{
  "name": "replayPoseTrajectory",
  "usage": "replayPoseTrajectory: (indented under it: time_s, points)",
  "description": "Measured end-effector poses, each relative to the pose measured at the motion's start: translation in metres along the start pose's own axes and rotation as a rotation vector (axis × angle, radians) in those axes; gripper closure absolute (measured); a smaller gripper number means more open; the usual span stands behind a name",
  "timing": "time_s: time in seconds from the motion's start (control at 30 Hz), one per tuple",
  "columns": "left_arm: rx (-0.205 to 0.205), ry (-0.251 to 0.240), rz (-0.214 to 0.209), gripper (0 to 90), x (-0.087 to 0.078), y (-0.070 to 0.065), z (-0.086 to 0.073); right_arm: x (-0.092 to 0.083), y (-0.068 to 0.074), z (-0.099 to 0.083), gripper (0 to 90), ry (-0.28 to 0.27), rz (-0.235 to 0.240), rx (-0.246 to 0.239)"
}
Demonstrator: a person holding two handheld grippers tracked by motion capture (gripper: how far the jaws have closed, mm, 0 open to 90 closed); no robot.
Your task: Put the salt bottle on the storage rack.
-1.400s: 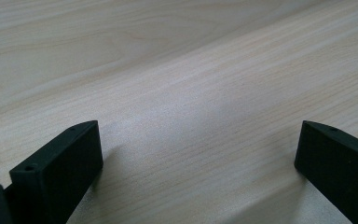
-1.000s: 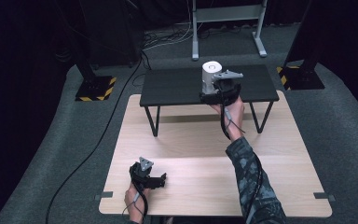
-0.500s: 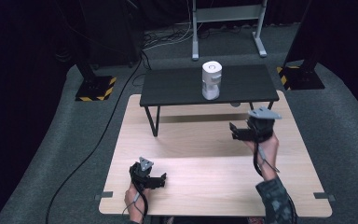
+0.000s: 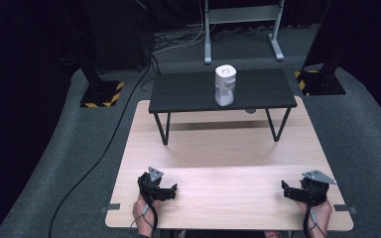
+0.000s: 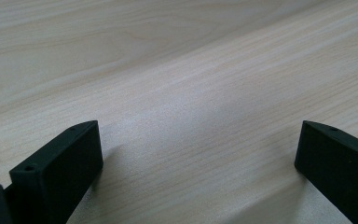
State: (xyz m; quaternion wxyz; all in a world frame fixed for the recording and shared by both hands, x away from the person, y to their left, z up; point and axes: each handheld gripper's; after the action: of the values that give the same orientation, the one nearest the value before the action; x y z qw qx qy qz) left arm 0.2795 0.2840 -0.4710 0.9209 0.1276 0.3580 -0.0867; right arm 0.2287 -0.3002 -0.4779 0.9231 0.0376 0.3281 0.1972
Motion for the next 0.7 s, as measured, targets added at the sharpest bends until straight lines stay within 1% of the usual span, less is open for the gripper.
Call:
replayPoseTrajectory:
  time_s: [0.07,0.1,0.13,0.17,0.23,0.33,0.43,0.53,0.63,0.7]
  points:
    - [0.001,0.000,0.000,0.2,0.000,0.000,0.000,-0.001,-0.005,-0.008,0.0,0.004,-0.006,0.029]
    - [0.000,0.000,0.000,0.2,0.000,0.000,0.000,-0.002,-0.006,-0.008,0.0,0.005,-0.012,0.033]
    - [0.000,0.000,0.000,0.2,0.000,0.000,0.000,-0.004,-0.006,-0.011,0.0,-0.012,-0.014,0.025]
    - [0.000,0.000,0.000,0.2,0.000,0.000,0.000,-0.004,-0.007,-0.012,0.0,-0.018,-0.008,0.028]
    - [0.000,0.000,0.001,0.2,0.000,0.000,0.000,-0.002,-0.010,-0.008,0.0,0.007,0.003,0.037]
    - [-0.001,0.000,0.001,0.2,0.000,0.000,0.000,-0.001,-0.011,-0.007,0.0,0.015,0.009,0.028]
    - [-0.002,0.000,0.002,0.2,0.000,0.000,0.000,-0.003,-0.013,-0.008,0.0,0.011,0.021,0.039]
    - [-0.003,0.000,0.003,0.2,0.000,0.000,0.000,-0.003,-0.011,-0.009,0.0,0.010,0.016,0.032]
    - [-0.001,0.000,0.001,0.2,0.000,0.000,0.000,-0.002,-0.008,-0.010,0.0,0.006,0.004,0.013]
    - [-0.001,0.000,0.001,0.3,0.000,0.000,0.000,-0.003,-0.007,-0.011,0.0,-0.001,-0.001,0.018]
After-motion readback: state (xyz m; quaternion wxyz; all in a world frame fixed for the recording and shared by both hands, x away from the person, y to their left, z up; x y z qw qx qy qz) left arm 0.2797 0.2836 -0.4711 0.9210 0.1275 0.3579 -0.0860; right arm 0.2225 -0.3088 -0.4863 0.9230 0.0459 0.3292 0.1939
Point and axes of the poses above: each handheld gripper's, and its own axes: x roughly forward along the jaws, z roughly out of its top, y roughly to its left, and after that the axes turned 13 degrees about z, right-handed
